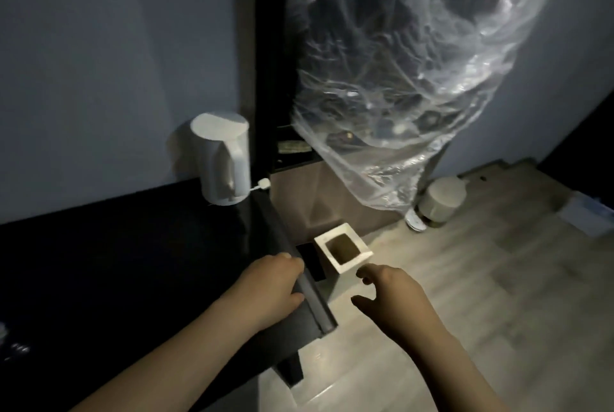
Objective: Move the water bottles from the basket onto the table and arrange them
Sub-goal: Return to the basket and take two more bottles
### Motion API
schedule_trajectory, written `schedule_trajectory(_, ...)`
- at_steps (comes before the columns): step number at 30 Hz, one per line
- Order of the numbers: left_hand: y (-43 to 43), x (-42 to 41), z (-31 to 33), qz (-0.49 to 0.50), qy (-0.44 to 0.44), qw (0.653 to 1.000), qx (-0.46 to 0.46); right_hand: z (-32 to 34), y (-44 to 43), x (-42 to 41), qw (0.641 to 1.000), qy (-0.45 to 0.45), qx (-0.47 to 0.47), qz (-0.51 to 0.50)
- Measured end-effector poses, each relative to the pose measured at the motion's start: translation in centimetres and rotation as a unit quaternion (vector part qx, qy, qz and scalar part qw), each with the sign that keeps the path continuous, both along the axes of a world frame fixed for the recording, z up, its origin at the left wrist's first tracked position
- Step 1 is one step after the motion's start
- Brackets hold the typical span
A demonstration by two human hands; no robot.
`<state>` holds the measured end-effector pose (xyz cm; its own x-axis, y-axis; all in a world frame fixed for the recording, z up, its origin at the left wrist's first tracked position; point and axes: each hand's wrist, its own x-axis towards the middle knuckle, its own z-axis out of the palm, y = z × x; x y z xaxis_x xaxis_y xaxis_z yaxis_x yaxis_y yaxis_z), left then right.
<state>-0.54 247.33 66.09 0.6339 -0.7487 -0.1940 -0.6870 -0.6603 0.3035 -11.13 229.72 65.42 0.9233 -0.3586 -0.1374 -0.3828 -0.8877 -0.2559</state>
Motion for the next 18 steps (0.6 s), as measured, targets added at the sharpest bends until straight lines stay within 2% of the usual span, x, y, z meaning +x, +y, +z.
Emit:
schedule_trajectory(9,-15.5,-6.5,-0.5,-0.162,0.007,0.987,-0.005,-0.2,-10.2,-12.0,0.985,0.009,0.018,-0.173)
schedule_trajectory(18,-29.9,-11.2,-1.9,-0.323,0.018,0.946,0.001,-0.5,-18.5,-19.0,0.944,0.03,0.034,-0.327)
